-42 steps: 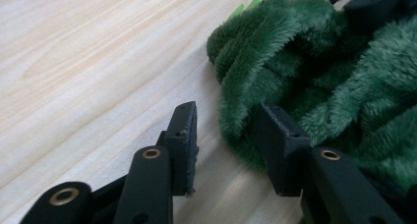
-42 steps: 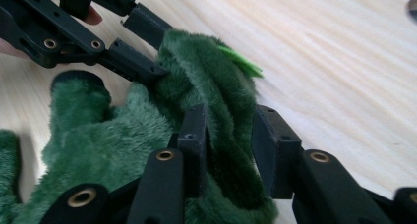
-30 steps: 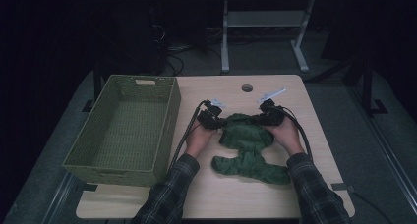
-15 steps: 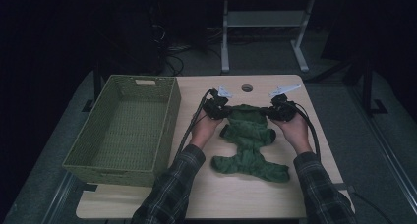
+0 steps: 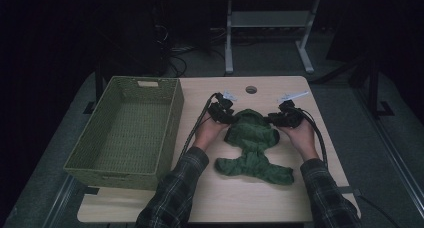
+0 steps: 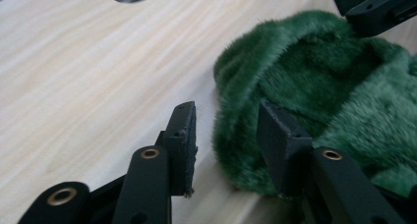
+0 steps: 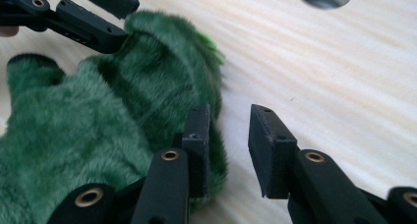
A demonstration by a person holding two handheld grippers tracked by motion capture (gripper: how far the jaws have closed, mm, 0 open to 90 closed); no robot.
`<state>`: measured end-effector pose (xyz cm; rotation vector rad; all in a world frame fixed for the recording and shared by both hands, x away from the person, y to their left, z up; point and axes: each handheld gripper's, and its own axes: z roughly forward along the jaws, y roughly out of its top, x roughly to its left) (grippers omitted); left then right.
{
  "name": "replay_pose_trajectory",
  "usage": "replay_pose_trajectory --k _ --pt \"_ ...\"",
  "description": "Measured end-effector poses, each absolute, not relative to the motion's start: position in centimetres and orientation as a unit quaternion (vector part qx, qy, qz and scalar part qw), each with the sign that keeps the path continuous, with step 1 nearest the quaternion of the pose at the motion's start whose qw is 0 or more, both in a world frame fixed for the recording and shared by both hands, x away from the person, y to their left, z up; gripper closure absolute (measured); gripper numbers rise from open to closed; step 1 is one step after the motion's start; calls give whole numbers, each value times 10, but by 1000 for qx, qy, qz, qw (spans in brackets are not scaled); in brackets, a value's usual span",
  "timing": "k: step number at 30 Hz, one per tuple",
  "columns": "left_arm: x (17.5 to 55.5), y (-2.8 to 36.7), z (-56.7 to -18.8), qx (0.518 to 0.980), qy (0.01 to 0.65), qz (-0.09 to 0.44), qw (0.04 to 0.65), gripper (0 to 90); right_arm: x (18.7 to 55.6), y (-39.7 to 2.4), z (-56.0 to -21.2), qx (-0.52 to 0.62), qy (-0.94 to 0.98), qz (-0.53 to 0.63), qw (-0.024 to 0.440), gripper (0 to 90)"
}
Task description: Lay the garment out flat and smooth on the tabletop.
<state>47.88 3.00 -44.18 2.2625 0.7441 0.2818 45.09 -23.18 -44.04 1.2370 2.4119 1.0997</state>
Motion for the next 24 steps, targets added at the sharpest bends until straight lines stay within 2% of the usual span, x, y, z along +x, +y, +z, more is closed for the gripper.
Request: replay_pose_trajectory --k 7,15,20,22,24 --pt "478 34 -452 888 294 90 342 558 452 -226 -449 416 826 371 82 678" --pt "474 48 -455 878 306 81 358 566 445 -220 -437 395 829 386 88 672" --pt "475 47 -460 881 309 72 351 591 448 -215 -447 392 843 360 77 658" --pt "475 46 -462 884 306 75 346 617 450 -214 -453 396 845 352 75 708" --pt "475 45 -464 887 304 74 341 690 451 -215 -456 401 844 346 81 797"
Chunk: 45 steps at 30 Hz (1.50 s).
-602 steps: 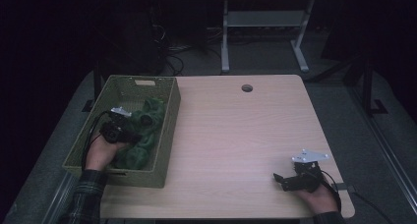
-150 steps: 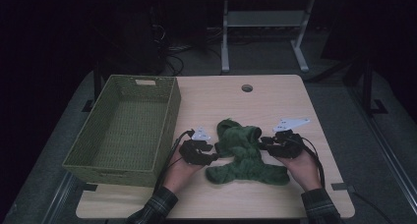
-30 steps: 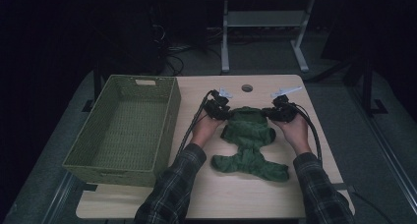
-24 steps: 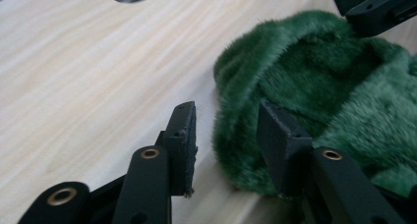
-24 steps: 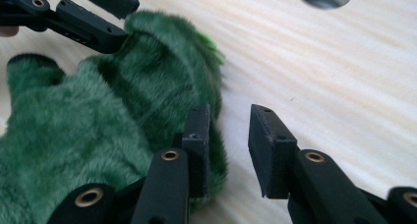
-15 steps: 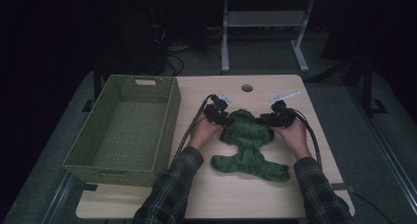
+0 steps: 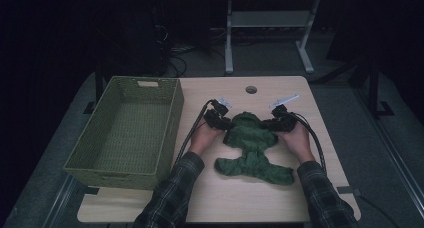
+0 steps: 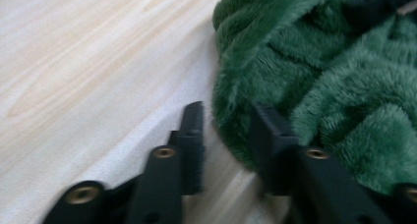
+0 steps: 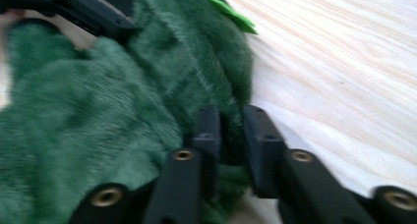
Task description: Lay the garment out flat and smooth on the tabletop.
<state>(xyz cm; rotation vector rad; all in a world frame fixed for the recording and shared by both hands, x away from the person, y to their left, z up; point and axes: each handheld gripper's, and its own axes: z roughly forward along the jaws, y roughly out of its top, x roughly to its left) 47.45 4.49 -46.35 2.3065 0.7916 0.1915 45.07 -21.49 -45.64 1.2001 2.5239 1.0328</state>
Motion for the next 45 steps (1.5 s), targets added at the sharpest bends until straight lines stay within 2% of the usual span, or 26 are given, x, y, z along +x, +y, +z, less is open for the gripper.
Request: replay_pose_trajectory --k 2,3,5,7,11,19,23,28,34,42,45 --pt "475 45 -464 887 301 73 342 779 451 -218 -457 407 841 345 86 852" --pt "474 43 -464 888 301 75 339 857 451 -219 -457 410 840 343 90 861" --pt "474 42 -463 888 302 83 337 895 449 -224 -454 412 837 345 104 871" --pt "474 43 -461 890 301 96 328 899 446 -230 -453 418 830 353 112 879" --pt "472 50 -453 874 317 125 345 900 443 -246 -454 434 817 364 109 890" --pt "474 48 -451 860 315 126 380 897 441 -252 -471 449 810 363 98 886" --pt "472 38 -452 870 296 126 373 845 442 -249 -472 443 813 363 103 861" --pt "469 45 -447 867 301 126 376 827 437 -258 -463 445 804 380 100 721" --pt "458 59 -433 867 295 125 382 756 427 -267 -446 449 797 392 97 661" --pt "424 80 -424 867 290 110 389 649 400 -267 -430 451 796 388 111 533" --pt "411 84 -424 869 286 107 389 603 391 -266 -426 448 793 393 126 527"
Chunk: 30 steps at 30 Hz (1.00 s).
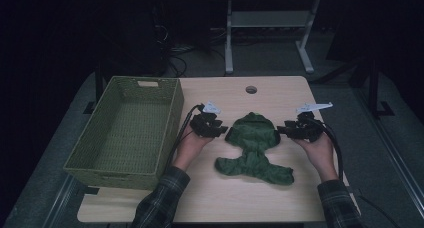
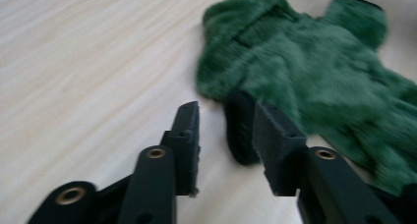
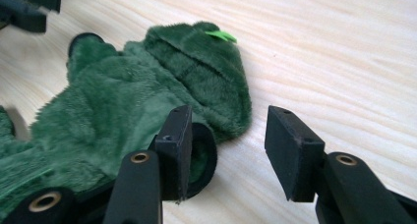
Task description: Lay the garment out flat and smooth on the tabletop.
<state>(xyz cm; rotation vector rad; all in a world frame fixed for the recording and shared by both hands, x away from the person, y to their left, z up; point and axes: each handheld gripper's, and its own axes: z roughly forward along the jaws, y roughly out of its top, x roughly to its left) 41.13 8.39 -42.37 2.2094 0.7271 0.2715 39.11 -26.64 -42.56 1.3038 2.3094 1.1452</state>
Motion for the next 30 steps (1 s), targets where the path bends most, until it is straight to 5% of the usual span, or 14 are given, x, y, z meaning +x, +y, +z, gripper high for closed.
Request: replay_pose_trajectory --k 14,30 --pt "346 109 -427 872 279 111 387 343 344 -247 -415 418 802 404 133 513" --pt "280 115 -457 885 256 117 371 191 319 -187 -412 361 827 417 106 559"
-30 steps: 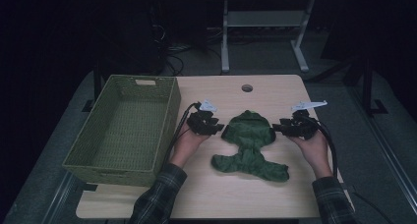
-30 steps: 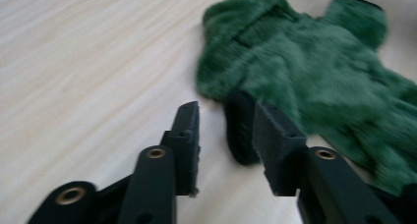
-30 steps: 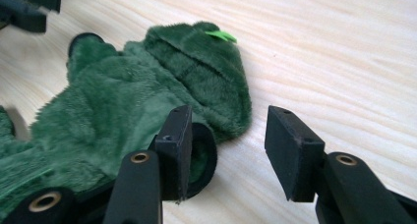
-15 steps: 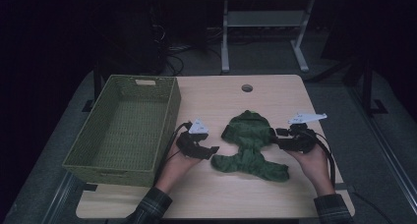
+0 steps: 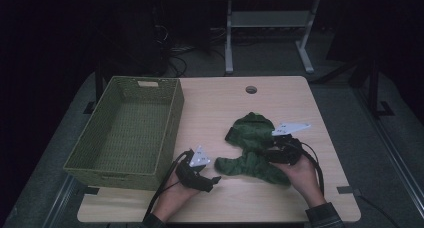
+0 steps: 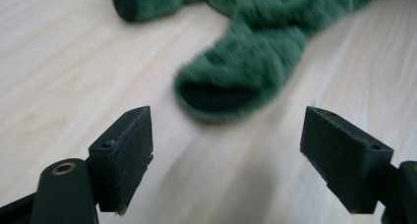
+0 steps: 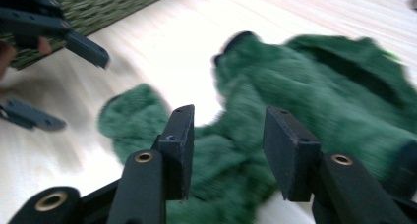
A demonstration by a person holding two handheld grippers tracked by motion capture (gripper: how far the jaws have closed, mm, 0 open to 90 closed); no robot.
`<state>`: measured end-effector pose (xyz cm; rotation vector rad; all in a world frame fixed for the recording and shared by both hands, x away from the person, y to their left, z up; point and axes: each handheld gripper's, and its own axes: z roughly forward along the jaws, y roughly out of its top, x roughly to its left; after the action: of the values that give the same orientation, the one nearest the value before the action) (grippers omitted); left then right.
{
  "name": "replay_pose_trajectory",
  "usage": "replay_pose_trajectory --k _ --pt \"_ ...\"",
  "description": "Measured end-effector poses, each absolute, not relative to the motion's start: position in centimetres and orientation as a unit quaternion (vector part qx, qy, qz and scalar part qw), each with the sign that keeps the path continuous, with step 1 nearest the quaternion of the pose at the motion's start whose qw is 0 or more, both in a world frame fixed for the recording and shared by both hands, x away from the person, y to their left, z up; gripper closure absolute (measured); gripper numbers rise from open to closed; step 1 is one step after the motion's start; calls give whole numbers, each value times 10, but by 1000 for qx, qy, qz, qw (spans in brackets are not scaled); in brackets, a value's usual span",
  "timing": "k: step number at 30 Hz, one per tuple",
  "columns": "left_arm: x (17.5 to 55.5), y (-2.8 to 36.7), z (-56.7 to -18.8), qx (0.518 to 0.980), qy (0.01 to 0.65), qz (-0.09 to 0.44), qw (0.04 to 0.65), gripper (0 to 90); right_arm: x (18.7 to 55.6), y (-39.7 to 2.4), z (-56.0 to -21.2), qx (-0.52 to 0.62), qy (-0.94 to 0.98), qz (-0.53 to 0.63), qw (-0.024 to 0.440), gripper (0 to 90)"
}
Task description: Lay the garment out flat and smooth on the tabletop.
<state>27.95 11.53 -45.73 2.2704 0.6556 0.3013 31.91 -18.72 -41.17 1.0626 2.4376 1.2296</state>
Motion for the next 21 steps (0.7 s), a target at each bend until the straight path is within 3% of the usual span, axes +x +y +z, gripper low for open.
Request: replay_pose_trajectory --k 9,21 --pt "263 125 -469 892 257 121 351 142 308 -143 -412 318 843 428 74 694" --pt "262 134 -477 885 253 110 374 125 300 -80 -430 257 877 403 46 726"
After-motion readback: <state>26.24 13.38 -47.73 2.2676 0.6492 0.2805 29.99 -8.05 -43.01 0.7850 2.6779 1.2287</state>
